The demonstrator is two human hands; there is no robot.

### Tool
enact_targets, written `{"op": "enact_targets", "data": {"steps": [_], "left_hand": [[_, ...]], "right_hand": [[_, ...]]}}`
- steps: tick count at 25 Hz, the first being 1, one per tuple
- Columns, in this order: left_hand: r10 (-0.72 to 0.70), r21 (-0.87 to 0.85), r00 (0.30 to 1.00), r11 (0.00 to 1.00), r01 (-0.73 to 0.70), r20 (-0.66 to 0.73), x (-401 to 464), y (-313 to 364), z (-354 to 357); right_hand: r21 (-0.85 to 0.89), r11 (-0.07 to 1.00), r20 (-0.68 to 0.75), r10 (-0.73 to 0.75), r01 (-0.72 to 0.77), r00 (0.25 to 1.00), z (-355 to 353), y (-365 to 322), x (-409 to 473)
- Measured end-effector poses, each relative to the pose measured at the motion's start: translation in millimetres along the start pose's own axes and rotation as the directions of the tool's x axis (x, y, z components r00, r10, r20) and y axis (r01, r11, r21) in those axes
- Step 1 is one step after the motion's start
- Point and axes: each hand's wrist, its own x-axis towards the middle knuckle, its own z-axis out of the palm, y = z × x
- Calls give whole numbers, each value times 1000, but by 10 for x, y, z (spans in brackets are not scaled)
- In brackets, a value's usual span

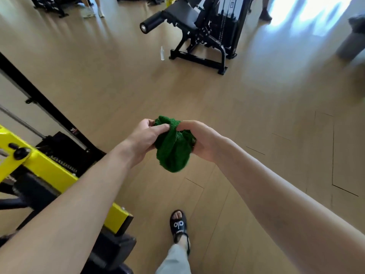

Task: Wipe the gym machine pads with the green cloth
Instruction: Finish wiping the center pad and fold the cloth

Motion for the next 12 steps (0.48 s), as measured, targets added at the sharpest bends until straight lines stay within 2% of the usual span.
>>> {"op": "enact_targets", "data": {"steps": [3, 5, 8, 10, 12], "left_hand": [[41, 99, 999, 994, -39, -23, 599, 132, -18], [39, 154, 999, 987, -42, 20, 953, 250, -5], [-32, 190, 998, 982, 20, 59, 1490, 445, -81], [-85, 142, 993, 987, 73, 84, 1865, 627, -167], [-129, -12, 989, 991, 130, 69, 2233, 858, -255]], "right_hand": [[141, 988, 21, 54, -57, 998, -116, -286, 423], [91, 994, 18, 67, -68, 998, -159, -443, 744], [-7, 997, -121, 72, -74, 990, -206, -702, 1341], [20, 997, -190, 73, -71, 979, -245, -998, 1735], [92, 995, -205, 56, -37, 977, -279, -1339, 2088]]}}
